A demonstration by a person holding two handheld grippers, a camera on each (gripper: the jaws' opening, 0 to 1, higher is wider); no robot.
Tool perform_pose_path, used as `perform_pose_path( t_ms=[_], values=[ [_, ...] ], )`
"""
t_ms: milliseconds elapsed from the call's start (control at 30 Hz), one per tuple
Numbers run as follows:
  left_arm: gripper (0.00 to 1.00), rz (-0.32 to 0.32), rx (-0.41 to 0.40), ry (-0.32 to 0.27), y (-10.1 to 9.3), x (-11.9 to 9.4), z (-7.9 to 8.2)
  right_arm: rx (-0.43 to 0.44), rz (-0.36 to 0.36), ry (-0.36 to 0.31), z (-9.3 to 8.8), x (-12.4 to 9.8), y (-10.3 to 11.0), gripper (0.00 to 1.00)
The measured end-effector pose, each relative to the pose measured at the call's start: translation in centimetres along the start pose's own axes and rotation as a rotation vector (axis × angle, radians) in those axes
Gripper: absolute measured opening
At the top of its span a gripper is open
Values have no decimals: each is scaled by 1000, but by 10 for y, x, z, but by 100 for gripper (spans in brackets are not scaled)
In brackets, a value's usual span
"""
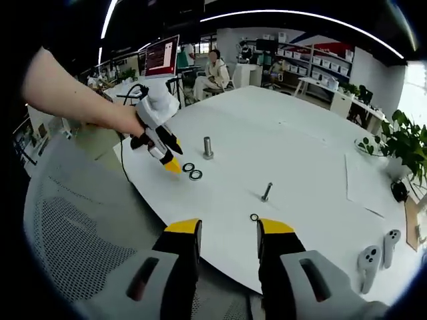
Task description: Place the washer onto the threaded stud by aligning its center hole with the stud, sliding it down to the base, and recovering from edge contact or off-axis alignment until the washer reaches the visible bottom stop.
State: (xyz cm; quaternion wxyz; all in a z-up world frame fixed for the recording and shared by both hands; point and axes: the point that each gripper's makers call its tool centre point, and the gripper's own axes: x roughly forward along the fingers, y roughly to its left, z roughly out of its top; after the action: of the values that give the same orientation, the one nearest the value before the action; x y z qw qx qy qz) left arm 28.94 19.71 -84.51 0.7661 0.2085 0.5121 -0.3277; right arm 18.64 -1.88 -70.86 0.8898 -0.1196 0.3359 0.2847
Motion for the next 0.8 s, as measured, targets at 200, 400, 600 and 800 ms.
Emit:
perform_pose_path(
  t_ms=[200,400,600,800],
  values=[
    [34,-27,6,41,7,9,4,-7,2,6,-2,0,1,35],
    [34,-42,47,66,2,17,3,-8,0,8,-3,0,0,35],
    [26,-35,112,106,4,22,0,-10,3,12,-3,1,0,35],
    [24,-26,146,120,1,23,4,-15,7,18,-4,1,1,34]
  ],
)
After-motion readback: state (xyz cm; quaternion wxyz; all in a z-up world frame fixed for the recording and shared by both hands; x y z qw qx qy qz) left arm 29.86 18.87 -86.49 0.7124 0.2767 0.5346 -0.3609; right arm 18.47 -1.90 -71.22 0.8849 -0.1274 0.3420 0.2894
